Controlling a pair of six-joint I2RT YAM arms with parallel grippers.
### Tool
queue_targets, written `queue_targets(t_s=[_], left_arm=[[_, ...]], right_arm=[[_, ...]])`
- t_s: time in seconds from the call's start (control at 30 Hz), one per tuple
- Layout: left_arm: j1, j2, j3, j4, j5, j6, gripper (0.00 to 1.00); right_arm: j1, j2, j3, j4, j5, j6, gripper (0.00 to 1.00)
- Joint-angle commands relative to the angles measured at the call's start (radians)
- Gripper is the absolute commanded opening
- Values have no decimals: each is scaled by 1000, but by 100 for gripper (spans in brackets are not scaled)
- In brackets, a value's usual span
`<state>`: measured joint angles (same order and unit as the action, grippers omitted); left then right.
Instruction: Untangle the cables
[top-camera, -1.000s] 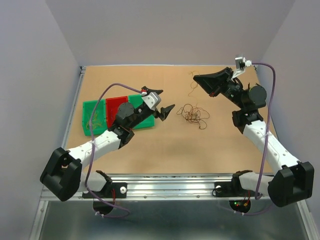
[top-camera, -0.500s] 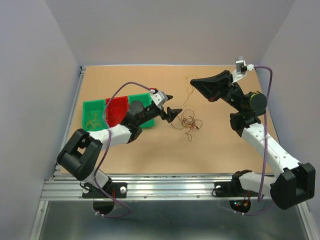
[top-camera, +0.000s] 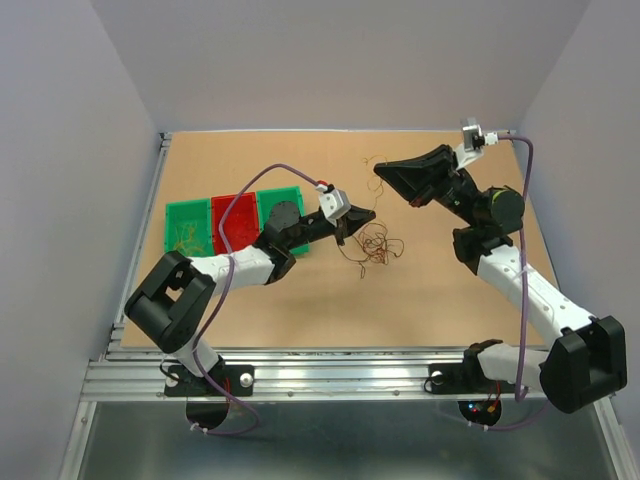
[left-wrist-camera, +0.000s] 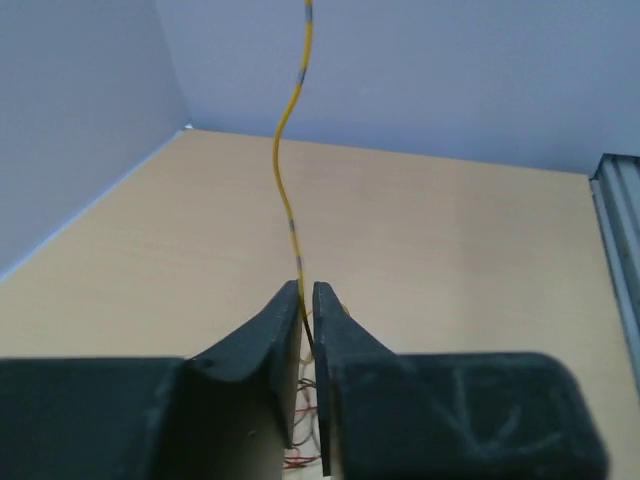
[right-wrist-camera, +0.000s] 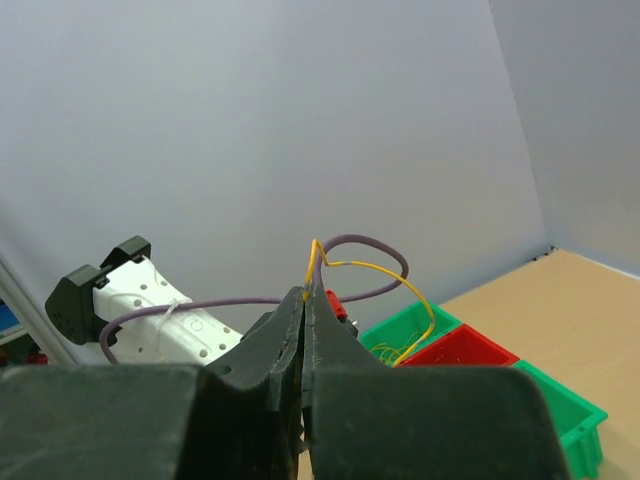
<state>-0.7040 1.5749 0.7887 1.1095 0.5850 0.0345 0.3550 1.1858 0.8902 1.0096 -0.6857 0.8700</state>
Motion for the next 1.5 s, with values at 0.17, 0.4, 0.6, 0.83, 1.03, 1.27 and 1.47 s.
queue_targets(t_s=[0.17,0.4,0.6,0.83,1.03,1.27,1.47], left_arm=[[-15,-41,34,-51,-134,126,0],[-17,-168,60,-262,-214,146,0],[-17,-265,54,-359,-277,171,0],[-15,-345,67,-433,-418,180,0],[-14,-360,103,-497,-496,171,0],[-3,-360,107,-505,-614,142,0],[1,-365,103,-504,-625,133,0]], right_arm=[[7,-95,-126,12,87,-109,1],[7,-92,-113,-447,438,-434,1],[7,30,22,-775,480,-617,2],[7,72,-2,-720,115,-740,22],[7,120,-25,-620,-20,-747,66],[7,121,-83,-565,121,-694,82],[7,208,-85,-660,57,-792,80]])
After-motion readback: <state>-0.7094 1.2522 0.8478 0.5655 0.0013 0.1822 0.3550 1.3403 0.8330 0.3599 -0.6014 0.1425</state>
